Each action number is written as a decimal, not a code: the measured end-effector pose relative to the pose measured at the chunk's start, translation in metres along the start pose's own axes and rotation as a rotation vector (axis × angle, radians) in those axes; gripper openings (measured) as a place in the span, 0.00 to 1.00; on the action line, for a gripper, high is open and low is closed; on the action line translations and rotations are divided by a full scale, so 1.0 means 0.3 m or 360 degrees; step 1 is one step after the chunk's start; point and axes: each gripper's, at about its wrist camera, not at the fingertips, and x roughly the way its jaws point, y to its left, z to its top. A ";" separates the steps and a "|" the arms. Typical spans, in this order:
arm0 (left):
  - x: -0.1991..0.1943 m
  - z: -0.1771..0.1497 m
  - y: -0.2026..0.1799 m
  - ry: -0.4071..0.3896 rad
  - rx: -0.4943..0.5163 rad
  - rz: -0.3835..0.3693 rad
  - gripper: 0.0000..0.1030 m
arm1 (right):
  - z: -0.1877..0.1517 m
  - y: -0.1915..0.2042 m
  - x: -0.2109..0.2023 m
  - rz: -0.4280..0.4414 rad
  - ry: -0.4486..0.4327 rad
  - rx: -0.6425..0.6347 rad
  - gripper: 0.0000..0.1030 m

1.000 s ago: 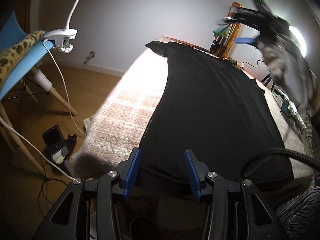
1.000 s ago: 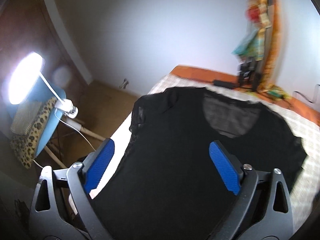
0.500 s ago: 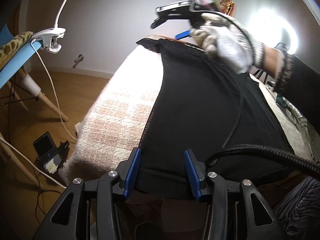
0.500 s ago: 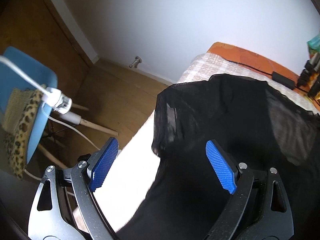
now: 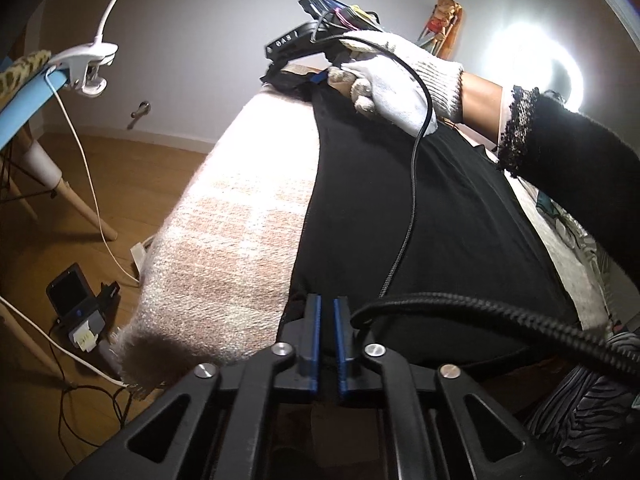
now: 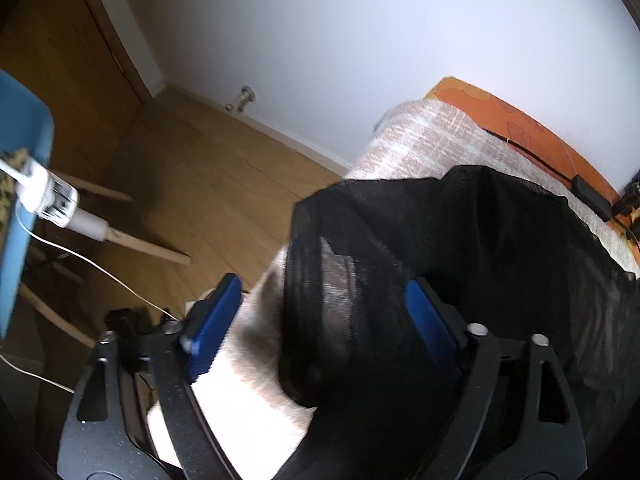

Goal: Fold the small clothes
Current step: 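Grasp the side edge of the black T-shirt with both grippers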

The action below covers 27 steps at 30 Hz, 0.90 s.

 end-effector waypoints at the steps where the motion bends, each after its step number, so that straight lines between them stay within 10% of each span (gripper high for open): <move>1: -0.001 -0.001 -0.001 0.0001 0.0000 -0.0002 0.00 | -0.001 -0.010 0.004 0.0001 0.0006 0.0011 0.75; 4: -0.014 -0.007 -0.009 -0.0019 0.0033 0.0098 0.02 | -0.003 -0.021 0.007 -0.0008 0.0009 0.0012 0.73; 6: -0.026 -0.010 -0.006 -0.0032 0.0035 0.0117 0.29 | 0.000 -0.027 0.000 0.0013 -0.0002 0.0022 0.73; 14: -0.011 -0.012 -0.006 -0.0044 0.0093 0.0201 0.34 | 0.008 0.000 0.021 -0.0036 0.0008 -0.0064 0.71; 21: -0.025 -0.008 0.003 -0.0052 0.0063 0.0227 0.29 | 0.011 -0.007 0.004 -0.0160 0.0004 -0.0119 0.12; 24: -0.040 -0.015 0.012 -0.0073 0.0066 0.0292 0.56 | 0.009 -0.016 -0.004 -0.0147 0.0000 -0.0109 0.08; 27: -0.023 -0.022 0.025 -0.0047 0.0061 0.0317 0.54 | 0.003 -0.019 -0.009 -0.0141 -0.0015 -0.0107 0.07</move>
